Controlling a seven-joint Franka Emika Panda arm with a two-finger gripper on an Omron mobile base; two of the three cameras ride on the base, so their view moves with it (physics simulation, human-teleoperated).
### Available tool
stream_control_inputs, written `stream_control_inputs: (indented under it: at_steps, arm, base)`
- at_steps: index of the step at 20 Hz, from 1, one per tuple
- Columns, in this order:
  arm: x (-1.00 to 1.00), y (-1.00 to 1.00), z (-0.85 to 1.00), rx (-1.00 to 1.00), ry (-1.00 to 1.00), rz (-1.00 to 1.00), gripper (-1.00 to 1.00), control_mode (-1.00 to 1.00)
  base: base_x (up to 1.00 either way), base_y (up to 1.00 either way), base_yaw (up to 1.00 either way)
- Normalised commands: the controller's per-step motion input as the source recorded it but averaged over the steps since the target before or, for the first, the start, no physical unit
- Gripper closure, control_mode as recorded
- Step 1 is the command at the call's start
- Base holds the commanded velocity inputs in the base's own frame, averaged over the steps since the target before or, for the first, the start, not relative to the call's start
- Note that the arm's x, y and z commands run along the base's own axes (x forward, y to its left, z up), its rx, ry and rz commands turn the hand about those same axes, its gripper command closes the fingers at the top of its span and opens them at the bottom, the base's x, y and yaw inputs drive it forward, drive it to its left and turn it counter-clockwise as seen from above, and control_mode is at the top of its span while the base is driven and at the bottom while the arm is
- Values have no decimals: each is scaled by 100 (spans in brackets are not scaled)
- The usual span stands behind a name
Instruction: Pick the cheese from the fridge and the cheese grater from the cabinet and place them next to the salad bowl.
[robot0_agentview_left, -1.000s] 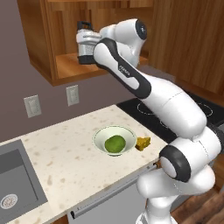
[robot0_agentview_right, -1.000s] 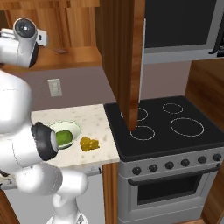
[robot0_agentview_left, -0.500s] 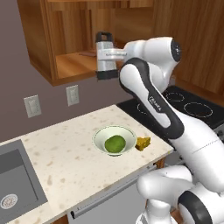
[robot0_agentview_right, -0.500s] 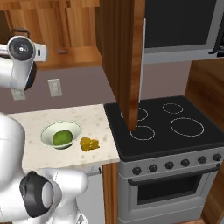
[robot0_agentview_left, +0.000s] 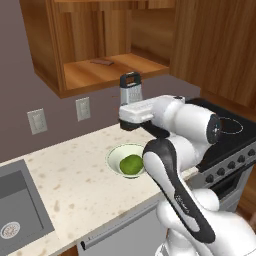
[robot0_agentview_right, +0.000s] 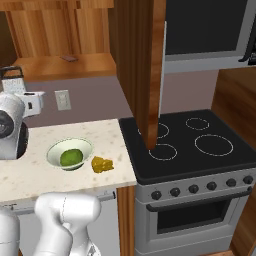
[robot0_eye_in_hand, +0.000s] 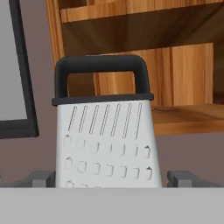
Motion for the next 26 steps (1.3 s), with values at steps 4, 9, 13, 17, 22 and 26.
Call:
stream_control_inputs:
  at_steps: [4, 9, 13, 17, 22, 26]
  arm:
    - [-90, 1, -55, -1, -3, -28, 100, -100]
    - [-55, 15, -38, 0, 0, -29, 100, -100]
    - [-36, 13, -30, 0, -3, -29, 100, -100]
    - [-22, 4, -45, 0, -11, -27, 100, -100]
    - [0, 2, -51, 0, -10, -17, 100, -100]
    - [6, 0, -52, 0, -9, -1, 100, -100]
  base:
    - [0, 0, 0]
    - [0, 0, 0]
    - [0, 0, 0]
    - [0, 0, 0]
    - [0, 0, 0]
    - [0, 0, 0]
